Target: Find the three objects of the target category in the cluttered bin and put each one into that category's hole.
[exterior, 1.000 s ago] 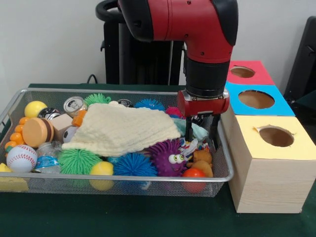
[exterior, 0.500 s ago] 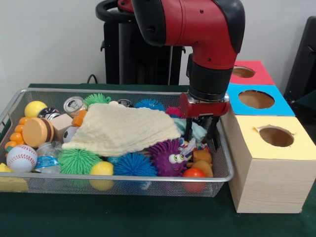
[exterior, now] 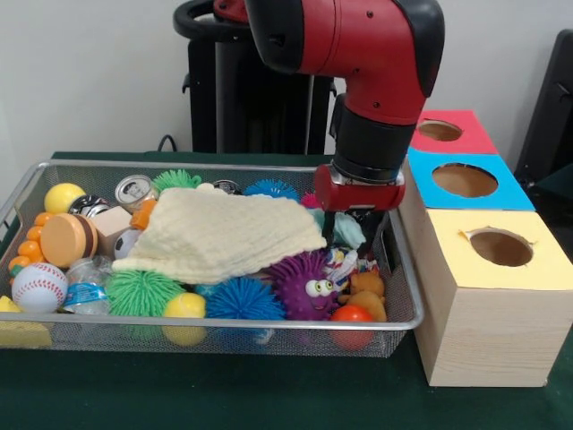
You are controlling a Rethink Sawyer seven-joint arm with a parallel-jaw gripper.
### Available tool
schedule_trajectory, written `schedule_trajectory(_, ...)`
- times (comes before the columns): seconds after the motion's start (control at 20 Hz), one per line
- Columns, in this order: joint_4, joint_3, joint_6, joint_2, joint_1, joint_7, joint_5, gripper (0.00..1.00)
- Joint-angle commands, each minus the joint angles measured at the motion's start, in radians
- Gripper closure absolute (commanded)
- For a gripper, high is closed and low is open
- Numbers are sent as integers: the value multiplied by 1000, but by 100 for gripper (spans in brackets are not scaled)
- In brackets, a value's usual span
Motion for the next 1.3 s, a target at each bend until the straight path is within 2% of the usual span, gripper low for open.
schedule_trajectory(0.05, -62, -64, -42, 25, 11, 162, -20, 0)
schedule_trajectory(0.4, -75, -113, -114, 13, 50, 172, -26, 0)
schedule_trajectory(0.8, -62, -77, -204, 64, 38, 177, 21, 0)
schedule_trajectory(1.1, -54, -68, -276, 61, 32, 187, 37, 0)
schedule_trajectory(1.3, -55, -36, -261, 73, 11, 162, 43, 0)
